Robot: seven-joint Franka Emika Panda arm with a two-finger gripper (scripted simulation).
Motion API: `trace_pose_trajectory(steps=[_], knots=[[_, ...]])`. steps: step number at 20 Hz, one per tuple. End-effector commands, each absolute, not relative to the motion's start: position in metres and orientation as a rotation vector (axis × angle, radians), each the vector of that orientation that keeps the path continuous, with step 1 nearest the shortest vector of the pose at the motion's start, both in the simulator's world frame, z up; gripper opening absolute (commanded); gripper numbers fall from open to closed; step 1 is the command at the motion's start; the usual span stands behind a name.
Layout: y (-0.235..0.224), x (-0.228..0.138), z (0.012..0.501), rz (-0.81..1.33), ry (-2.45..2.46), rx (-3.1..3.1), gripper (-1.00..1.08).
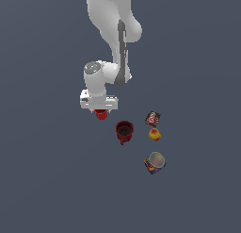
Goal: Pick up a designated object from a clutter of objects.
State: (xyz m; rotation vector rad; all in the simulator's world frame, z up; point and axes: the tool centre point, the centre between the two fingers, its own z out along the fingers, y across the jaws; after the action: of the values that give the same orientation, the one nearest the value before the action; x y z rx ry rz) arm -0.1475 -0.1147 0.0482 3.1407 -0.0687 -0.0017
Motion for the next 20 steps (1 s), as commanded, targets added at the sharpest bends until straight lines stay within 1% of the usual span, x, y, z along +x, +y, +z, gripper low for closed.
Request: trace_pose_trajectory(steps=[1,13,20], knots=[[-0.115,-0.147,0.047,0.000,-0.068,3.141,-1.00],[-0.114,-0.147,0.049,0.001,-0.069,3.141,-1.00],[-0.104,-0.145,0.063,0.001,-0.069,3.141,-1.00]])
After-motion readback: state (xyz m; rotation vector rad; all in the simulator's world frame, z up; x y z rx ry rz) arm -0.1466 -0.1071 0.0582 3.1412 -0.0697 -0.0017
